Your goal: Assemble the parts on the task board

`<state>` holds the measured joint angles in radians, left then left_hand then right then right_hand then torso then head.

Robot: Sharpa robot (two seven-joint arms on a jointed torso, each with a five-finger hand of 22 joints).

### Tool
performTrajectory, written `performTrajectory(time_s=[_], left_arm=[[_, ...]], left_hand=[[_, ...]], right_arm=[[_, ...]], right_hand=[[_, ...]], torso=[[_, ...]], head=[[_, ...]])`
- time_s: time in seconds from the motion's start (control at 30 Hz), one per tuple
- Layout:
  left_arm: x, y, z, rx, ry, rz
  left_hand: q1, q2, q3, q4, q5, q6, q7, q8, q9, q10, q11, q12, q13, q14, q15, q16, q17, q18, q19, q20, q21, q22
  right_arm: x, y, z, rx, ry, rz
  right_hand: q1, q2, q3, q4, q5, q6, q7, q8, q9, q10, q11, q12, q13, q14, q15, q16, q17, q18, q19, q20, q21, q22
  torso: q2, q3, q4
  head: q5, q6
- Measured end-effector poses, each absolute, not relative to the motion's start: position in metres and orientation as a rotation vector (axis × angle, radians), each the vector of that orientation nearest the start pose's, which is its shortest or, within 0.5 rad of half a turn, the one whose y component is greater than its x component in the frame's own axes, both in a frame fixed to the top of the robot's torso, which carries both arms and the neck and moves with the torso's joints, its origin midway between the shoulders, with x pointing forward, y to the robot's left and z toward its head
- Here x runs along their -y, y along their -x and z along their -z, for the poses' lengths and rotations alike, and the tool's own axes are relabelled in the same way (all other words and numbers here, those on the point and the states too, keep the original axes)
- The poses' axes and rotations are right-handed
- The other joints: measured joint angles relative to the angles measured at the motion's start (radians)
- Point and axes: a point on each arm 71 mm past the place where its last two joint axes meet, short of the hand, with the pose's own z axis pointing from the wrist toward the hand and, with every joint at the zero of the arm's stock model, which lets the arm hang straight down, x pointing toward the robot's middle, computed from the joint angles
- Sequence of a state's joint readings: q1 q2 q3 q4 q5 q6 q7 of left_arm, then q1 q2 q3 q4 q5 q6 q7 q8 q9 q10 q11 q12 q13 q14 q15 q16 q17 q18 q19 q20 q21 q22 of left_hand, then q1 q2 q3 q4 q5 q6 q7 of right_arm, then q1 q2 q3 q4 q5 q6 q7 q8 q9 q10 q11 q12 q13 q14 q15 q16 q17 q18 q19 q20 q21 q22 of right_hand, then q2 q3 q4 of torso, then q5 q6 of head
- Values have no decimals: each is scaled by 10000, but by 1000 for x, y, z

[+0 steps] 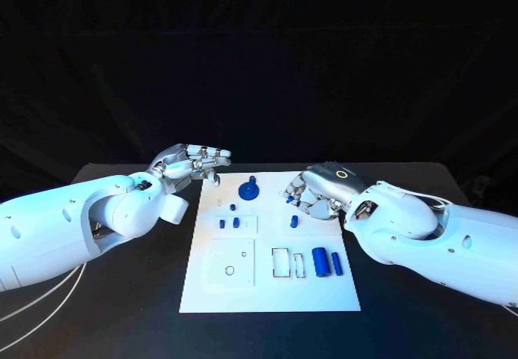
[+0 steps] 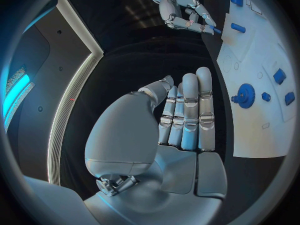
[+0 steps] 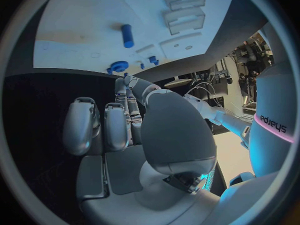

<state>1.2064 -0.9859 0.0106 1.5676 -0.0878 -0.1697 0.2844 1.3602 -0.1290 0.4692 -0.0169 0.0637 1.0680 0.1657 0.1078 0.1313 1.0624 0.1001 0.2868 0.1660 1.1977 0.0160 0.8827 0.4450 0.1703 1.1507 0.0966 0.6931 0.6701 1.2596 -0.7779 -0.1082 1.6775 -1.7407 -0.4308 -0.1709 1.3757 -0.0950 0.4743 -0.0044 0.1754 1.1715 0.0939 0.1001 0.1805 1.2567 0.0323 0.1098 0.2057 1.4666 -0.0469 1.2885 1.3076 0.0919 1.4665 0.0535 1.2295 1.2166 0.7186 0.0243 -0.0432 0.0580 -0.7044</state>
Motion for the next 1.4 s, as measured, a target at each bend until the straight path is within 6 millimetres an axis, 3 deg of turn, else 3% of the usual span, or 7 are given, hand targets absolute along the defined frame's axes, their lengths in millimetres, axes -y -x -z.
performTrajectory(time_s=[0.27,0.47,0.67,1.07,1.4], left_arm=[[-250,-486,158,-15158,10490,15486],[-242,-487,159,-15219,10432,15635],[-234,-488,159,-15279,10374,15775],[-230,-488,159,-15318,10343,15857],[-230,-488,159,-15338,10339,15875]], left_hand=[[0,0,0,0,0,0,0,0,-10,0,0,38,0,0,0,0,-4,1,0,0,-41,0],[0,0,0,0,0,0,0,0,-9,0,0,38,1,0,0,0,-4,0,0,0,-40,-10],[0,0,0,0,0,1,0,0,-8,0,0,38,1,0,0,0,-12,-1,0,0,-40,-10],[41,41,-28,-28,0,1,-1,0,-8,1,0,96,2,0,0,0,-12,0,0,-1,-40,-10],[41,41,-28,-28,0,1,-1,0,-7,1,0,96,2,0,0,0,-11,0,0,-1,-40,-9]], right_arm=[[81,-424,162,-14228,4937,-8218],[58,-412,188,-14699,5018,-8833],[50,-408,215,-15262,4955,-8965],[40,-408,234,-15722,5047,-8956],[38,-407,241,-15980,5149,-8884]], right_hand=[[2,-2,-1,-1,-1,3,6,0,0,6,8,-18,1,0,0,37,-1,0,0,0,0,9],[2,-2,-1,-1,-17,10,14,-3,0,14,17,-17,0,0,1,37,-2,1,0,0,0,9],[2,-3,-1,-1,-19,0,25,-11,0,15,20,-18,0,0,1,37,-2,1,0,1,-1,8],[3,-3,-10,-10,-36,-1,28,-60,5,19,25,-18,-1,0,1,37,-3,1,0,0,-1,6],[3,-4,-10,-10,-38,-5,33,-74,75,20,27,-55,-1,0,1,37,5,1,-1,1,-1,6]], torso=[[-12,-35,42],[-20,-65,42],[-22,-66,41],[-14,-58,59],[-12,-53,47]], head=[[506,-194],[891,-387],[1177,-568],[1518,-799],[1615,-895]])
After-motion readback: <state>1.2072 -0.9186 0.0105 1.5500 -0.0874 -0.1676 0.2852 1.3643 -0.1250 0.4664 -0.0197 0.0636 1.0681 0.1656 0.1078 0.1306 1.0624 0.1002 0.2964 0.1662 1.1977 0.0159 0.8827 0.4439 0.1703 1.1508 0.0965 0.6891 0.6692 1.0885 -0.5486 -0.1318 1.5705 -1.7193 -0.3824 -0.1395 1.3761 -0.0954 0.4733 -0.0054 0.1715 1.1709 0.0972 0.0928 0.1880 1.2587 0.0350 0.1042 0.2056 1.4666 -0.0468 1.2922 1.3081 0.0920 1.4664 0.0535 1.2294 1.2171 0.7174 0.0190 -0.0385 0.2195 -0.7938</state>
